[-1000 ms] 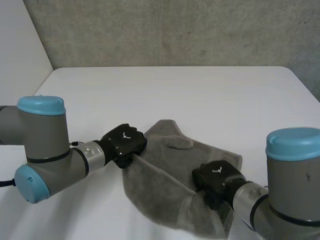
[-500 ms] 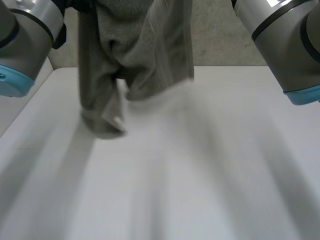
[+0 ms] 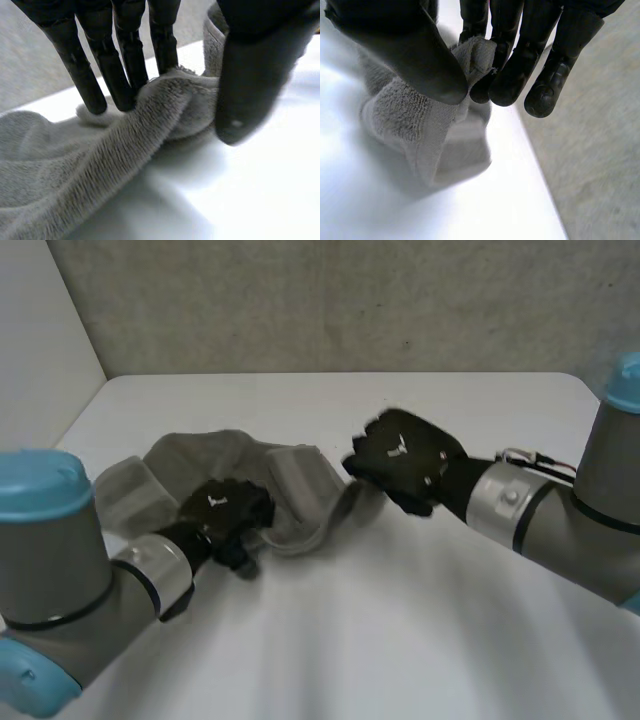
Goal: Fold the towel.
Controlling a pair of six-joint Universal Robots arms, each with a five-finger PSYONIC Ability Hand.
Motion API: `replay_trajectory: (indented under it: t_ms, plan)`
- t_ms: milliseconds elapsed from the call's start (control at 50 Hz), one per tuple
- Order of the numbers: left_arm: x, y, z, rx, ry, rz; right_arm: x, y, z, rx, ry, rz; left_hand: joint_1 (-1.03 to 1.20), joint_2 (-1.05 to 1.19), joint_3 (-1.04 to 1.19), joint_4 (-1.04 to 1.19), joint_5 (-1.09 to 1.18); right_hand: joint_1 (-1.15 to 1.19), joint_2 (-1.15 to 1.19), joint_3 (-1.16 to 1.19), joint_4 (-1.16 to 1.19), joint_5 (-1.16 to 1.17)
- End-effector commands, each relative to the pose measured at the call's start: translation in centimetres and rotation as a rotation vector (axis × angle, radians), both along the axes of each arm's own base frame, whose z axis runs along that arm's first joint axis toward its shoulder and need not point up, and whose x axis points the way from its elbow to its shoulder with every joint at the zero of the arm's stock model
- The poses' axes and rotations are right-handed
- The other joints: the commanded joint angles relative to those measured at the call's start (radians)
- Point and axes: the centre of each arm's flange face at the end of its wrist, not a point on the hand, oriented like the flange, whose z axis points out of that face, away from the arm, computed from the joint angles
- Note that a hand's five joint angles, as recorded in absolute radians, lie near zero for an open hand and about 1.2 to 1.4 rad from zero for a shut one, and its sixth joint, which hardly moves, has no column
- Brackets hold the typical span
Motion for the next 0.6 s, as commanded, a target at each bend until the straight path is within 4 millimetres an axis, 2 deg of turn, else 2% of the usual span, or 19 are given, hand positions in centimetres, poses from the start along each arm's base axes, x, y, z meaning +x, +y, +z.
replay_trajectory:
  t_ms: [20,160,260,340,380,420,440,460,480,520,600]
  plan:
    - [-0.1,-1.2,0.2,-0.021,0.004,0.015,-1.9,-0.4,-1.5,0.026,0.103,-0.081,-0.266,-0.266,-0.281,-0.278,-0.27,0.08,0.076,0.069,0.054,0.067]
    - [1.3,-3.1,0.9,-0.047,0.013,0.076,-3.6,-1.0,-2.7,0.069,0.124,-0.136,-0.386,-0.387,-0.402,-0.399,-0.39,0.08,0.076,0.069,0.054,0.067]
    - [1.4,-3.8,1.2,-0.069,0.011,0.082,-4.8,-1.6,-3.4,0.096,0.137,-0.178,-0.448,-0.449,-0.464,-0.461,-0.452,0.08,0.076,0.069,0.054,0.067]
    - [1.9,-5.1,1.1,-0.101,-0.028,0.091,-6.0,-2.1,-4.2,0.106,0.162,-0.224,-0.451,-0.452,-0.467,-0.464,-0.455,0.049,0.046,0.038,0.023,0.036]
    - [2.1,-5.7,0.7,-0.112,-0.056,0.093,-6.4,-2.3,-4.4,0.11,0.173,-0.238,-0.448,-0.449,-0.464,-0.461,-0.452,-0.022,-0.025,-0.033,-0.048,-0.035]
    - [2.5,-6.7,-0.1,-0.139,-0.125,0.084,-7.1,-2.5,-4.8,0.125,0.179,-0.267,-0.445,-0.446,-0.461,-0.458,-0.449,-0.194,-0.197,-0.205,-0.22,-0.207]
    - [2.5,-6.7,-0.1,-0.139,-0.125,0.084,-7.1,-2.5,-4.8,0.125,0.179,-0.268,-0.445,-0.446,-0.461,-0.458,-0.449,-0.195,-0.198,-0.206,-0.221,-0.208]
    - [2.6,-7.1,-0.6,-0.155,-0.164,0.076,-7.2,-2.5,-4.9,0.127,0.178,-0.276,-0.437,-0.437,-0.452,-0.449,-0.441,-0.369,-0.373,-0.381,-0.396,-0.383]
    - [2.6,-7.1,-0.6,-0.155,-0.164,0.075,-7.2,-2.5,-4.9,0.127,0.178,-0.276,-0.437,-0.437,-0.452,-0.449,-0.44,-0.371,-0.375,-0.382,-0.397,-0.384]
    - [2.9,-7.8,-1.4,-0.186,-0.243,0.053,-7.3,-2.4,-5.2,0.133,0.182,-0.29,-0.428,-0.428,-0.443,-0.44,-0.432,-0.678,-0.681,-0.689,-0.704,-0.691]
    - [3.8,-8.8,-2.0,-0.204,-0.306,0.057,-7.5,-2.2,-5.7,0.153,0.188,-0.316,-0.41,-0.411,-0.426,-0.422,-0.414,-0.82,-0.824,-0.832,-0.847,-0.834]
